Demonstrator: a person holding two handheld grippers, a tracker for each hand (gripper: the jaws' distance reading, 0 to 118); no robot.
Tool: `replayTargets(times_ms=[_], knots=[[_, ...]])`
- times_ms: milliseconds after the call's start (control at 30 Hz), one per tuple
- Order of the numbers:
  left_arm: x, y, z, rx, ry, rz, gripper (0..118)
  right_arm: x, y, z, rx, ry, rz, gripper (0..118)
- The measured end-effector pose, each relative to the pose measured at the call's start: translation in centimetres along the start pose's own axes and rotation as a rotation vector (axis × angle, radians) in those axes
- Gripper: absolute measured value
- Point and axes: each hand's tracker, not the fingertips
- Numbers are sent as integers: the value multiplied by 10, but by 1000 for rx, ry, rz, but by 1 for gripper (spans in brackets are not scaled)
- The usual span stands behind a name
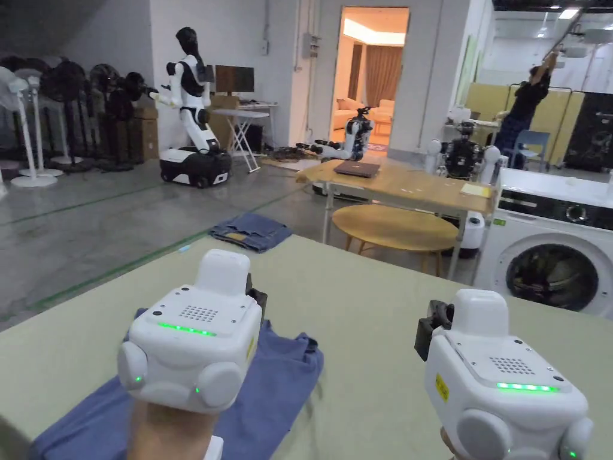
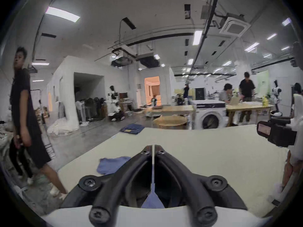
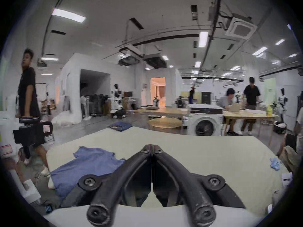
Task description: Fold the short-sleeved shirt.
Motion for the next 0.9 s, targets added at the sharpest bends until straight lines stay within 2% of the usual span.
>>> replayTargets(times_ms=[67, 200, 267, 333, 367, 467, 533, 567, 600, 633, 667, 733, 800, 900], knots=[[-21, -12, -7, -59, 30, 19, 0, -20, -9, -12, -15, 57, -12, 0], [-44, -38, -54, -224, 5, -20, 0, -38, -23, -32, -30, 85, -10, 0], [-45, -53, -93, -435, -57, -22, 0, -38, -30, -42, -44, 92, -8, 0], [-45, -80, -142, -728, -191, 29, 0, -38, -34, -52, -58, 100, 3, 0], [-43, -99, -165, -790, -243, 57, 0, -37, -37, -57, -66, 103, 11, 0], [-31, -135, -218, -846, -223, 18, 0, -37, -43, -73, -83, 97, 24, 0], [-27, -146, -249, -839, -219, 62, 0, -37, -47, -82, -99, 92, 31, 0], [-22, -150, -265, -866, -210, 75, 17, -37, -49, -87, -109, 91, 35, 0], [-18, -154, -280, -892, -206, 62, 53, -37, -52, -92, -118, 89, 39, 0], [-14, -159, -291, -916, -199, 41, 94, -37, -55, -95, -125, 87, 45, 0], [-9, -163, -288, -918, -174, 8, 116, -37, -58, -99, -134, 85, 52, 0], [-4, -171, -299, -864, -115, -4, 116, -36, -64, -106, -148, 82, 58, 0], [-2, -182, -312, -895, -132, 9, 116, -35, -69, -109, -167, 79, 65, 0], [-7, -209, -329, -990, -186, 120, 112, -29, -77, -113, -191, 68, 56, 0]])
